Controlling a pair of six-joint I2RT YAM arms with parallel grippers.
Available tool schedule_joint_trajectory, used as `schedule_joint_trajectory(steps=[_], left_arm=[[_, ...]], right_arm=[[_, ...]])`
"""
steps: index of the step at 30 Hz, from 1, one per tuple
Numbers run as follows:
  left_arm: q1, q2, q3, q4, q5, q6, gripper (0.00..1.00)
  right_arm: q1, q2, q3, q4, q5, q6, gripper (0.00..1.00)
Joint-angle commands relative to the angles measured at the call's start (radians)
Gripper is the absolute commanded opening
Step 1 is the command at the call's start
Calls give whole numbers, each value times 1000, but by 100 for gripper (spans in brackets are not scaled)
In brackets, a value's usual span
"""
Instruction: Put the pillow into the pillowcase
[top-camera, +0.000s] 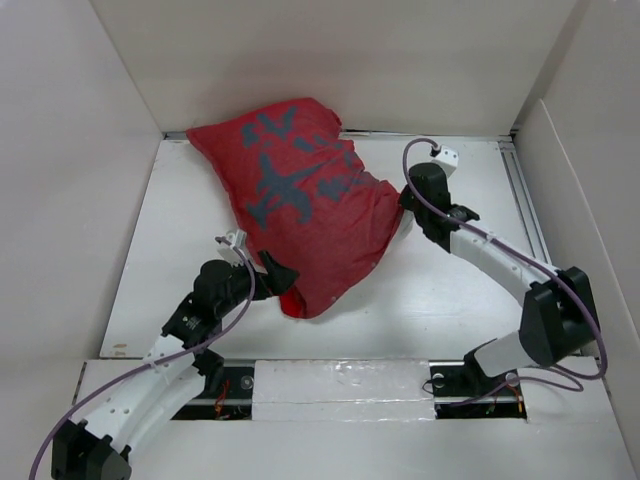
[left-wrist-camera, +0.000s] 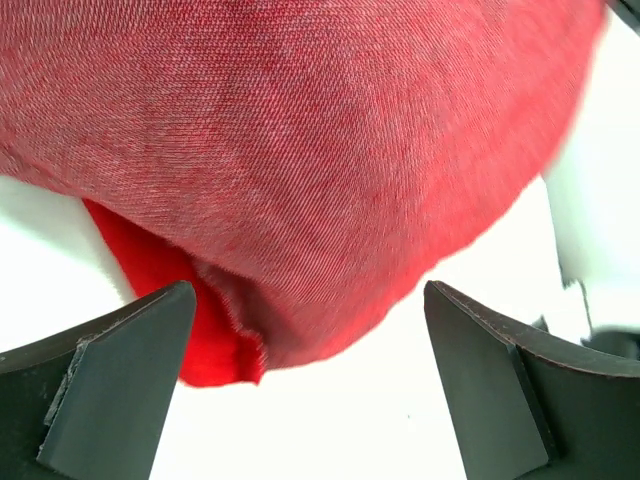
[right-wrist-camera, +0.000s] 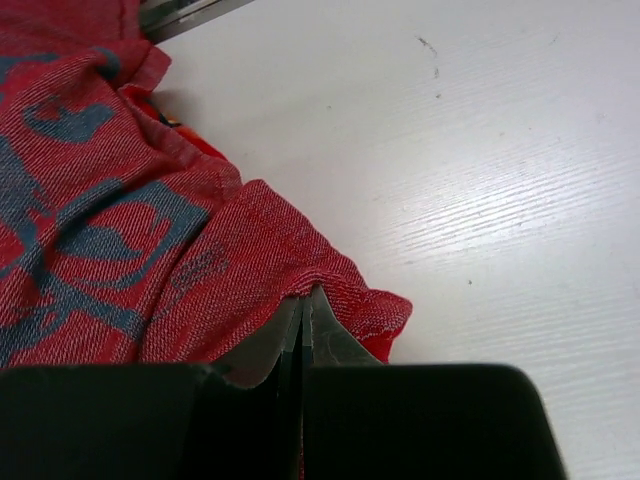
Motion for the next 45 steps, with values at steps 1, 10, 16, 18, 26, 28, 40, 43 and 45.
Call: schedule_joint_trajectory(steps=[1, 10, 16, 18, 26, 28, 40, 43, 45], left_arm=[[-3, -7, -28, 110, 124, 37, 95], [-160, 177, -9, 86, -49, 41, 99], [-751, 452, 249, -140, -584, -179, 99], [-836, 539, 307, -204, -681, -269, 99], [-948, 864, 484, -413, -923, -380, 99], [-948, 956, 519, -436, -966, -380, 99], [-901, 1199, 664, -628, -1144, -605, 99], [-901, 1179, 663, -694, -1178, -671, 92], [-888, 1179, 653, -717, -1190, -685, 81]], right_arm=[[-29, 48, 102, 76, -27, -21, 0], [-84, 189, 167, 76, -91, 5, 0], [-125, 151, 124, 91, -142, 5, 0], [-145, 142, 124, 91, -162, -7, 0], [-156, 96, 84, 91, -237, -7, 0], [-165, 83, 72, 102, -249, -7, 0], [-165, 54, 33, 122, -314, -25, 0], [-165, 54, 33, 122, -314, -25, 0], [-165, 54, 33, 131, -324, -25, 0]])
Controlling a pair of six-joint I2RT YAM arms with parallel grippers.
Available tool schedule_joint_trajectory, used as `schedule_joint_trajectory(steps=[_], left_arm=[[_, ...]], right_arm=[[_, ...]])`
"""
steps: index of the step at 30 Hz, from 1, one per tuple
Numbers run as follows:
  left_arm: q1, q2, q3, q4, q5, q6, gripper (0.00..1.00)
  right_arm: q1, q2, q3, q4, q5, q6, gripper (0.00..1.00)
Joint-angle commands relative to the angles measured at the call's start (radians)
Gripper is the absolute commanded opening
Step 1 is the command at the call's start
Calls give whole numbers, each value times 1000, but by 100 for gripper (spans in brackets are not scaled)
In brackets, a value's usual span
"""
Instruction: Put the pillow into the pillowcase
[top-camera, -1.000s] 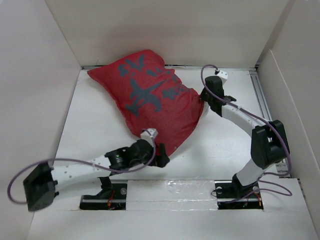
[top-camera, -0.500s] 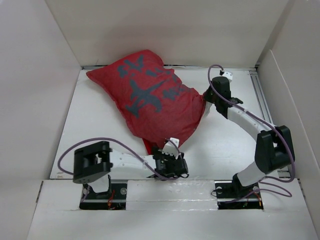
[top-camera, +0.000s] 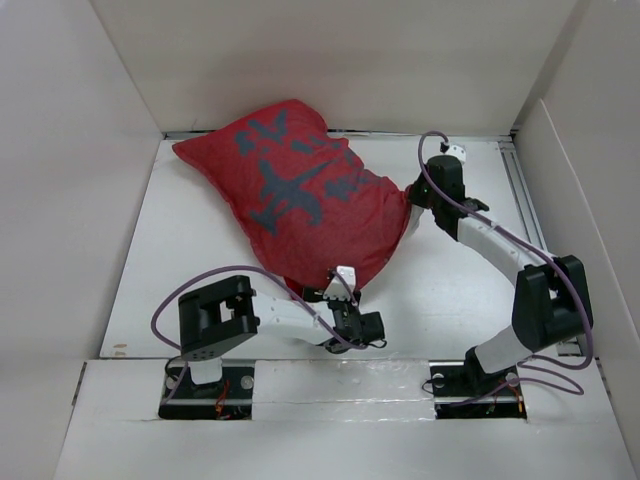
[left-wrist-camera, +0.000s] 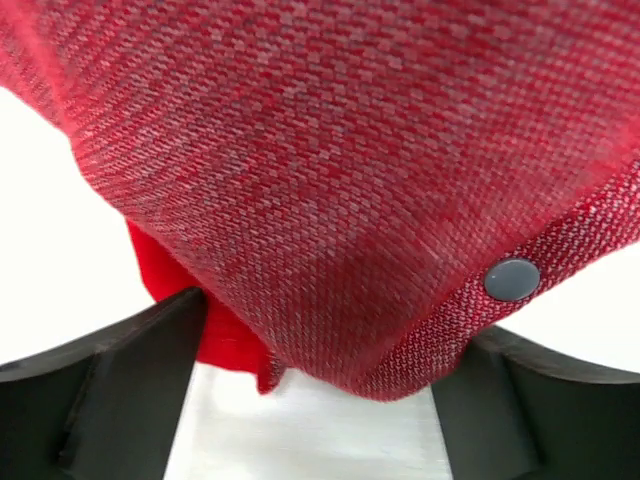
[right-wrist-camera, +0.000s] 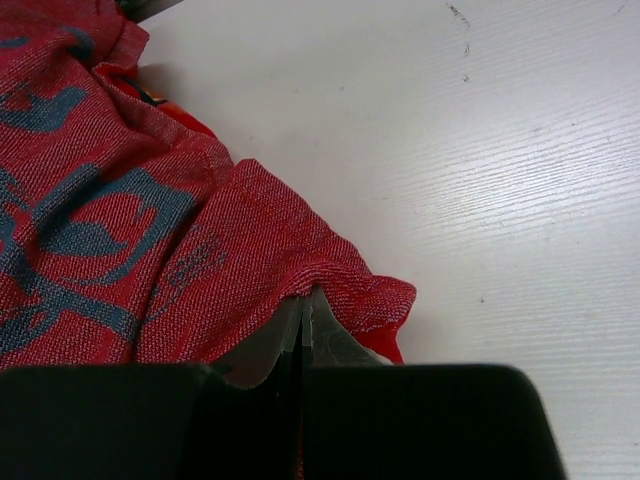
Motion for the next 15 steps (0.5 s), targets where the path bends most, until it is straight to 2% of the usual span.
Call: schedule_joint_trajectory(steps=[1, 3, 5, 7, 8, 9, 12, 15], left_arm=[[21, -11, -8, -144, -139, -207, 75], [22, -11, -8, -144, -139, -207, 65], [22, -2, 3, -144, -150, -207, 41], [22, -2, 15, -182, -150, -233, 25], [22, -2, 32, -211, -159, -260, 6], [22, -2, 43, -247, -168, -289, 0], [31, -14, 104, -417, -205, -406, 0], [101, -60, 191, -570, -216, -464, 0]], right_arm=[[0, -41, 5, 93, -42, -7, 0], [11, -29, 5, 93, -42, -16, 0], [20, -29, 5, 93, -33, -16, 0], [20, -29, 5, 93, -33, -16, 0], [20, -42, -5, 84, -33, -16, 0], [20, -64, -17, 84, -33, -16, 0], [20, -110, -40, 63, -33, -16, 0], [20, -180, -41, 20, -42, -16, 0]])
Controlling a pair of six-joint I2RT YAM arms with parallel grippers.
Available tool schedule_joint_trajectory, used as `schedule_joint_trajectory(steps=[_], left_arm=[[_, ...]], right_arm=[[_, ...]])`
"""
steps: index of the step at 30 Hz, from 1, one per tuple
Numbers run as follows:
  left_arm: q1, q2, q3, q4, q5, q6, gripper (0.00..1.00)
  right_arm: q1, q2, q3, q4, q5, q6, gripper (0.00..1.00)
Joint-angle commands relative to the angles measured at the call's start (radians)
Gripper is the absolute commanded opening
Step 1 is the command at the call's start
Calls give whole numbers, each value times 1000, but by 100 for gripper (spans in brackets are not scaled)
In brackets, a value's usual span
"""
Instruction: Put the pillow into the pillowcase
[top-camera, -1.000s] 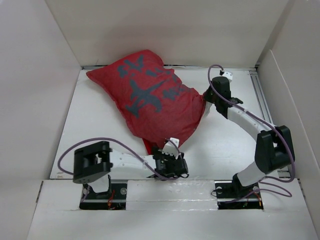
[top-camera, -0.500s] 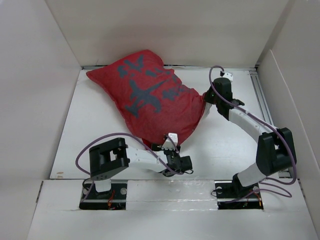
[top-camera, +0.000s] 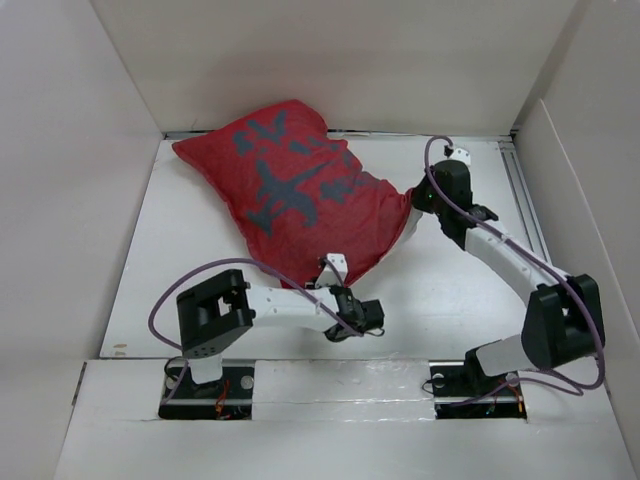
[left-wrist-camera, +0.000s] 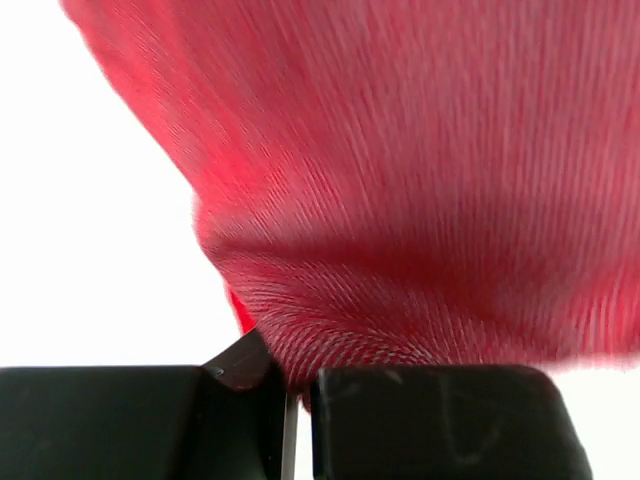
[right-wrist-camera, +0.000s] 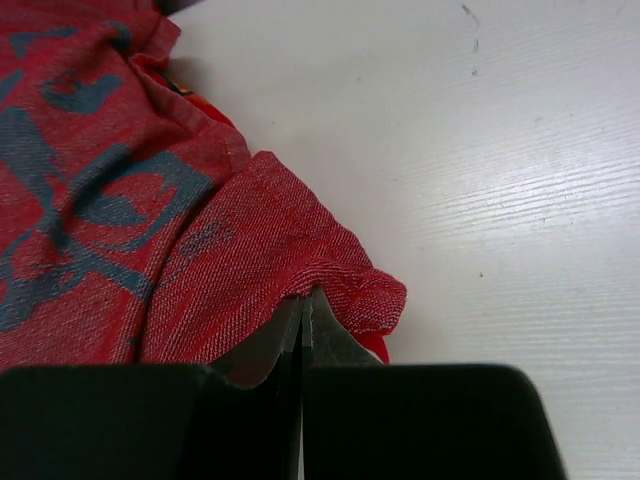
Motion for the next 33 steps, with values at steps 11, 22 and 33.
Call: schedule_joint_trajectory(steps=[11, 22, 33], left_arm=[[433, -431, 493, 276, 60, 571, 0], [502, -172, 1529, 144, 219, 938, 0], [502, -345, 1386, 442, 11, 1045, 0]], right_arm=[[146, -291, 308, -238, -109, -142, 0], [199, -193, 1030, -520, -48, -250, 0], [123, -303, 1134, -344, -85, -177, 0]])
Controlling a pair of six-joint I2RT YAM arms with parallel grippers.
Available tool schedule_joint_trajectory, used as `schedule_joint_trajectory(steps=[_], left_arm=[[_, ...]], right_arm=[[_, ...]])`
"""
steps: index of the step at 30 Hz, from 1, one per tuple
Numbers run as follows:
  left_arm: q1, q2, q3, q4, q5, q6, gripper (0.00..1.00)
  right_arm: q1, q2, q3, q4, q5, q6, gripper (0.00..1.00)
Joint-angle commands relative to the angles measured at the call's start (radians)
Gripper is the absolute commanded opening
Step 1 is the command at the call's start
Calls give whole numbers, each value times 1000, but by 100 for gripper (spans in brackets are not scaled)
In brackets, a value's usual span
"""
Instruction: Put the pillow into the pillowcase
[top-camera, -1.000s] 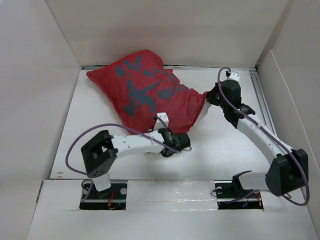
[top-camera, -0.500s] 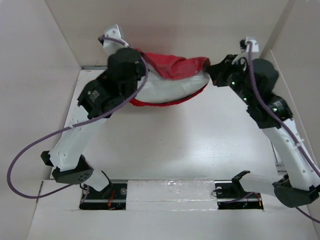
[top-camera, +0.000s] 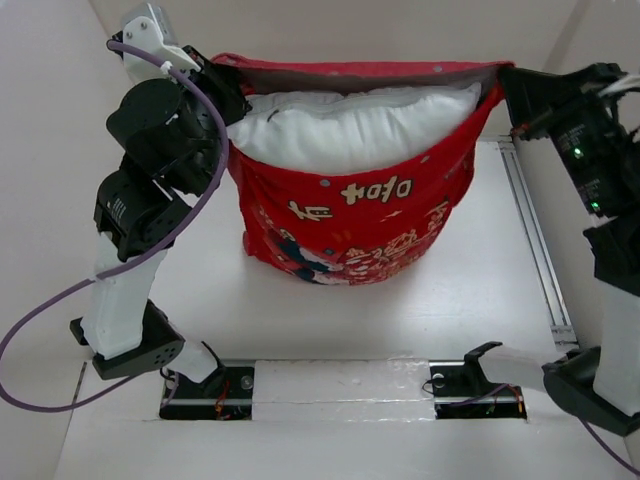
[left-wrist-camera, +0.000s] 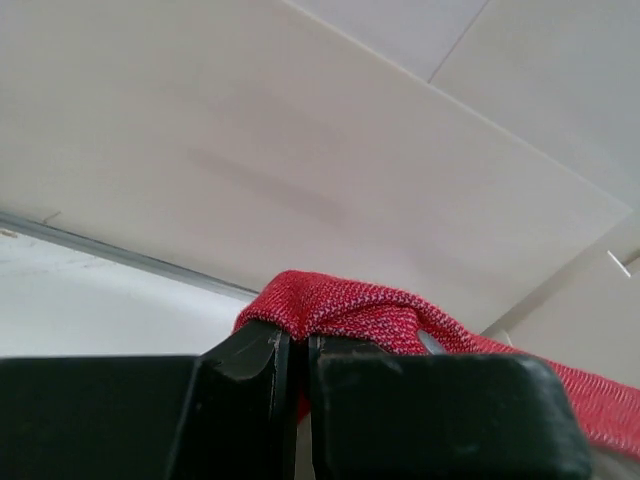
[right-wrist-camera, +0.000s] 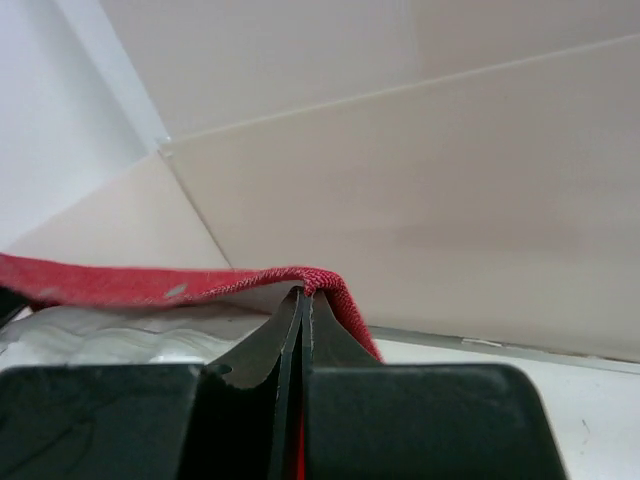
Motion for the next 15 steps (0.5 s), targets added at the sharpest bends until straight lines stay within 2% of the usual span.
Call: schedule_joint_trajectory(steps=[1, 3, 4, 5, 6, 8, 13, 15], left_arm=[[6, -76, 4, 266, -69, 106, 0], [6, -54, 48, 263, -52, 138, 0], [6, -37, 71, 249, -38, 161, 0], [6, -20, 103, 237, -22, 162, 0], [6, 21, 113, 220, -11, 162, 0], [6, 66, 113, 169, 2, 162, 0], [15, 213, 124, 37, -10, 129, 0], [132, 237, 84, -45, 220, 35, 0]], right_arm=[[17, -108, -46, 197, 47, 33, 0], [17, -87, -12, 174, 76, 33, 0], [17, -55, 10, 109, 111, 21, 0], [17, -9, 97, 55, 122, 21, 0], [17, 104, 147, -1, 131, 5, 0], [8, 195, 204, -102, 160, -7, 0], [-78, 249, 94, -96, 205, 31, 0], [-121, 260, 75, -135, 255, 42, 0]])
